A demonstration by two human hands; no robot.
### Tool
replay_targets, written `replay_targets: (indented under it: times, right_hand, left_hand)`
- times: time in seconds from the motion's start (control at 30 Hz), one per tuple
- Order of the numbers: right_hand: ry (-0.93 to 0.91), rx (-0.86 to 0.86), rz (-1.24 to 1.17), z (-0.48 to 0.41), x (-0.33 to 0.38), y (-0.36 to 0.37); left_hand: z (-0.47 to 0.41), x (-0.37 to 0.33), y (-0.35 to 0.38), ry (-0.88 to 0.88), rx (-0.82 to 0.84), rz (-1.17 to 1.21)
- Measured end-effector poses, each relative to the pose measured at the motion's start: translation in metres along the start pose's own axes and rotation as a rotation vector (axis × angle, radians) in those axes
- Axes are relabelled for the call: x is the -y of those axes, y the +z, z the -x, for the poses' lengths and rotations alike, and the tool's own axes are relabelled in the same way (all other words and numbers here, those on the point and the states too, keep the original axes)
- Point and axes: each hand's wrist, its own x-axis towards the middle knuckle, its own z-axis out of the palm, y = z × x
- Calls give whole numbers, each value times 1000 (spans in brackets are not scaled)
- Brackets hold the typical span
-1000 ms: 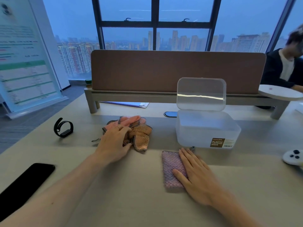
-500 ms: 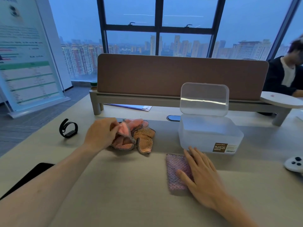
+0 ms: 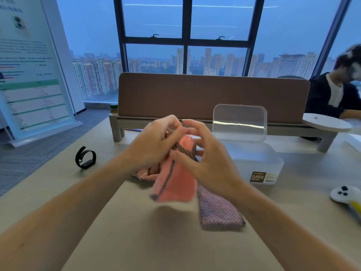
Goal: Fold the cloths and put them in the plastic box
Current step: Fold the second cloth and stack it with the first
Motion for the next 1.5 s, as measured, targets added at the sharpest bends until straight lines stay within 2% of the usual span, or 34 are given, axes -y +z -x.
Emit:
replay_targets:
  times: [0.1,0.2,0.27,0.33,0.43,0.53,0.6,0.77,0.87,1.1,1.2,1.3,1.4,1.5]
  right_hand:
    - [39,-51,41,-6,5,-16]
    - [41,9,165,-2,-1,-28]
    - [53,14,155,0,0,-31]
    - [83,-39,89,1,4,-32]
    - [171,-80,-29,3,6,-35]
    - [247,-54,-80,13,-5,-39]
    - [296,41,65,28,-23,-36]
    - [366,576,638,99,-91,-8]
    - [344,601,839,120,-116,-14]
    - [392,537,948,132,-147,-67]
    - [398,443,857,126,-134,-82]
    - [260,235,515,95,-81,-76]
    - [84,262,210,62,-10,-50]
    - [39,207,216,44,21,-37]
  left_hand:
    - [10,-3,3,-54,70,156]
    - [21,0,6,-161,113,293]
    - [31,1,10,-199,247,405]
    - [41,0,15,-158,346,327]
    - [50,-2,20,-33,311,180]
    - [53,-7,7,-130,224,233]
    - [53,-9,-7,-207,178,170]
    - [52,-10,-26,-194,189,12]
    - [52,-14,-29,-166,227,-125]
    - [47,-14,-26,-200,335,-249]
    - [46,-24,-20,-158,363,-282]
    - [41,-39,-12,-108,355,-300]
    - [35,-53,-3,-97,300,-255]
    - [35,-60,0,-63,204,-233]
